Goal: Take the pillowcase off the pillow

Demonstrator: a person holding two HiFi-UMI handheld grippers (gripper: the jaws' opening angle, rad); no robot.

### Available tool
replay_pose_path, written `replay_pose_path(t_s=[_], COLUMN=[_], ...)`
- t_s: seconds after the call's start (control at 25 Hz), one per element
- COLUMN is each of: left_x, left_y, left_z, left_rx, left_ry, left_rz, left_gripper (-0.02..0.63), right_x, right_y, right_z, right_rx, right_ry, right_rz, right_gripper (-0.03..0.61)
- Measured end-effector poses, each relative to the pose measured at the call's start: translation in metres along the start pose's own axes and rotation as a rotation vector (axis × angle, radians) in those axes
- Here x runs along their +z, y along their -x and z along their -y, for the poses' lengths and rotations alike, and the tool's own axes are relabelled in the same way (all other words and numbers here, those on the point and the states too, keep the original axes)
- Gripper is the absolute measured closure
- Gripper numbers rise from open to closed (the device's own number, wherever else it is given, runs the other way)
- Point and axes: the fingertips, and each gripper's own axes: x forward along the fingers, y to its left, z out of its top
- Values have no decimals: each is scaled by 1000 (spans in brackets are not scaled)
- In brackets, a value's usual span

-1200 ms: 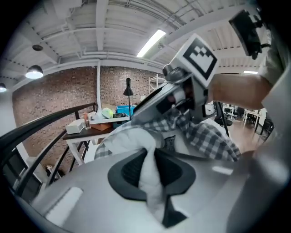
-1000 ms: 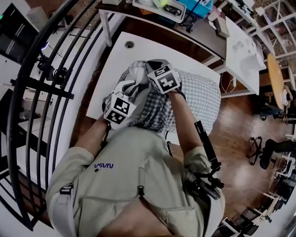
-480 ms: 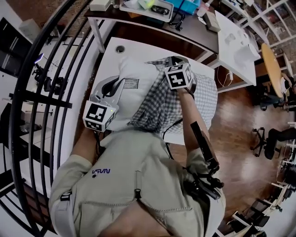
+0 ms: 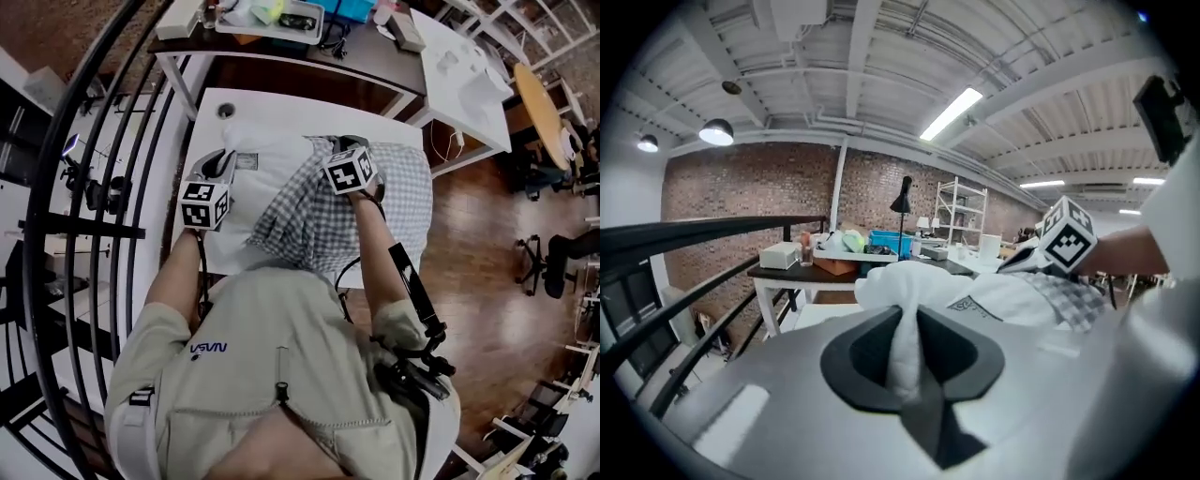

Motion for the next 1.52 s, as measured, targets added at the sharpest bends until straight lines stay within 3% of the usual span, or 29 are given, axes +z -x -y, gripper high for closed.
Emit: replay_pose_path(t_s=[0.16, 0.28, 0.44, 0.68, 0.84, 1.0, 1.08, 1.12, 1.2, 1.36, 1.52], left_x=[12, 21, 12, -69, -104, -137, -148, -148, -134, -79, -17], left_y=[0, 25, 82, 128, 128, 112, 103, 101, 98, 101, 107], left_z=[0, 4, 11, 37, 53, 65, 68, 70, 74, 75, 62], left_rx=[34, 33, 16, -69, -122, -164, -176, -181, -195, -211, -187], left_ry=[-116, -134, -84, 31, 77, 63, 7, -27, -61, -35, 14], left_rz=[22, 44, 59, -133, -218, -326, -369, -374, -341, -195, -42], left_gripper=[479, 428, 412, 343, 342, 345, 415, 492, 591, 600, 600], right_x=[16, 31, 25, -17, -27, -34, -46, -53, -63, -55, -47], right_y=[21, 59, 111, 156, 162, 161, 150, 143, 135, 147, 173], right_z=[5, 0, -41, -135, -183, -218, -232, -236, -235, -209, -154], right_rx=[-9, -12, 40, 172, 243, 269, 251, 227, 162, 41, -101], right_ry=[-58, -157, -217, -258, -291, -226, -149, -100, -12, 32, 9], right_rz=[91, 197, 269, 234, 218, 180, 131, 104, 71, 107, 139], right_gripper=[517, 508, 508, 457, 413, 358, 337, 337, 367, 535, 569])
